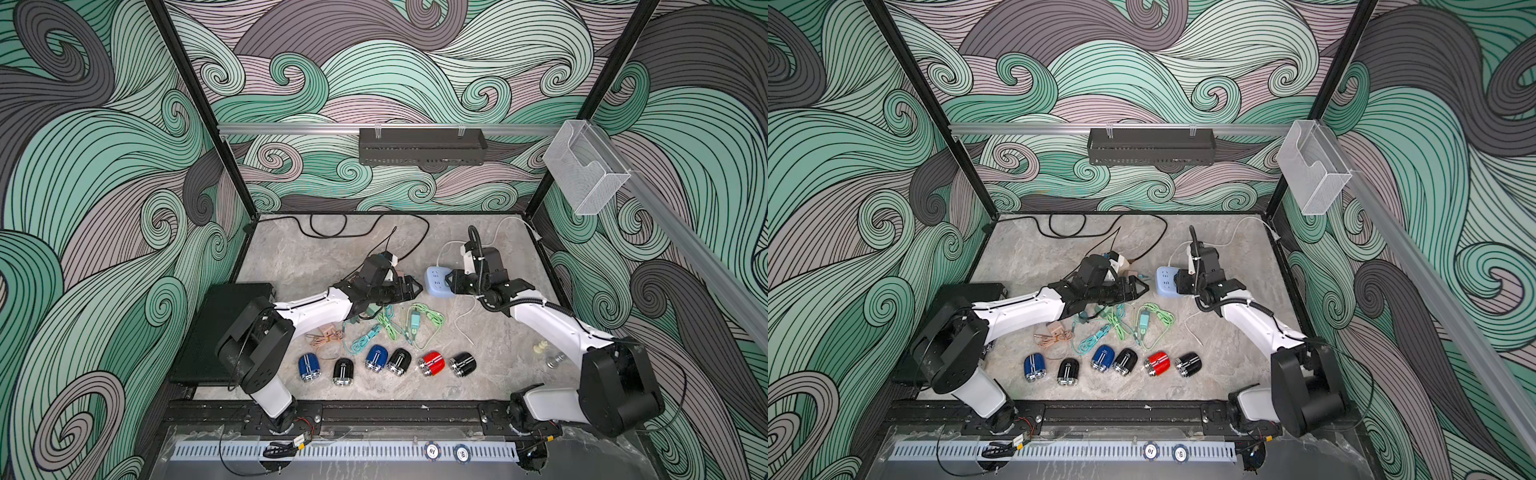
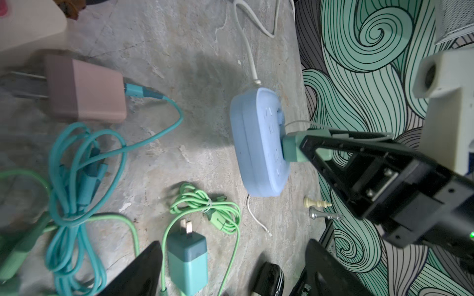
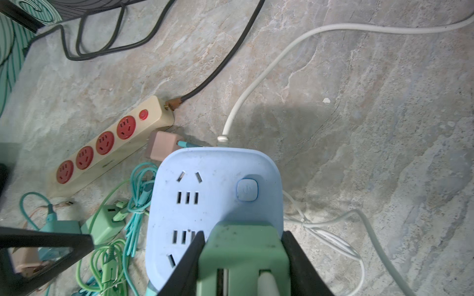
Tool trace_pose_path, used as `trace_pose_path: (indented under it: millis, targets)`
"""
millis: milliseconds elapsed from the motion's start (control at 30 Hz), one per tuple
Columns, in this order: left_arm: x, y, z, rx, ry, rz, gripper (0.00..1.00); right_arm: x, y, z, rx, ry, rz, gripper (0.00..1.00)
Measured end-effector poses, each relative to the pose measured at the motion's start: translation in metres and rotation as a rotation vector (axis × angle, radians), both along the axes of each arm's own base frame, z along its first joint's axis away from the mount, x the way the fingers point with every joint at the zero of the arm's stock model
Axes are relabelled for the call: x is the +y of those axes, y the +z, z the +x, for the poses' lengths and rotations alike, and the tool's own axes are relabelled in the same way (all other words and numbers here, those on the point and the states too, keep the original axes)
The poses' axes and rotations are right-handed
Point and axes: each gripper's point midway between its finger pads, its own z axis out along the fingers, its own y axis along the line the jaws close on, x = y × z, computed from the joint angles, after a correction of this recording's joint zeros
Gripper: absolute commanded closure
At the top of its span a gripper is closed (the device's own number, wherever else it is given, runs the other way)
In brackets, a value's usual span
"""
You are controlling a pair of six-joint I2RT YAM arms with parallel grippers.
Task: Unplug the electric shaver
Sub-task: Remove the plug from the socket.
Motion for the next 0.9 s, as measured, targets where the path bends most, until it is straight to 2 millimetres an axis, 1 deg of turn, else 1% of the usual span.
trace_pose_path:
  millis: [100, 233, 400, 433, 500, 533, 600, 767, 900]
  targets:
    - [-0.007, -0.004, 0.003, 0.027, 0.001, -0.042, 0.22, 0.006, 0.006, -0.006, -0.023, 0.000, 0.047, 0.75]
    - [-0.017, -0.011, 0.007, 0.064, 0.003, -0.082, 0.25, 0.012, 0.013, -0.011, -0.051, 0.000, 0.095, 0.76]
    - [-0.029, -0.009, 0.013, 0.077, -0.003, -0.143, 0.34, 0.014, 0.014, -0.018, -0.065, 0.002, 0.115, 0.76]
    - [-0.031, -0.008, 0.015, 0.079, -0.003, -0.155, 0.36, 0.015, 0.015, -0.019, -0.067, 0.002, 0.120, 0.77]
    - [-0.034, -0.007, 0.017, 0.082, -0.004, -0.174, 0.45, 0.015, 0.015, -0.020, -0.070, 0.000, 0.127, 0.77]
    - [-0.035, -0.006, 0.017, 0.082, -0.007, -0.180, 0.47, 0.015, 0.015, -0.021, -0.070, 0.000, 0.127, 0.77]
    - [-0.038, -0.004, 0.017, 0.085, -0.009, -0.195, 0.54, 0.015, 0.014, -0.022, -0.071, -0.001, 0.129, 0.78]
    - [-0.043, -0.003, 0.015, 0.092, -0.025, -0.207, 0.64, 0.016, 0.010, -0.025, -0.069, 0.001, 0.130, 0.79]
    - [-0.044, -0.004, 0.013, 0.096, -0.029, -0.208, 0.75, 0.015, 0.008, -0.026, -0.066, -0.006, 0.135, 0.79]
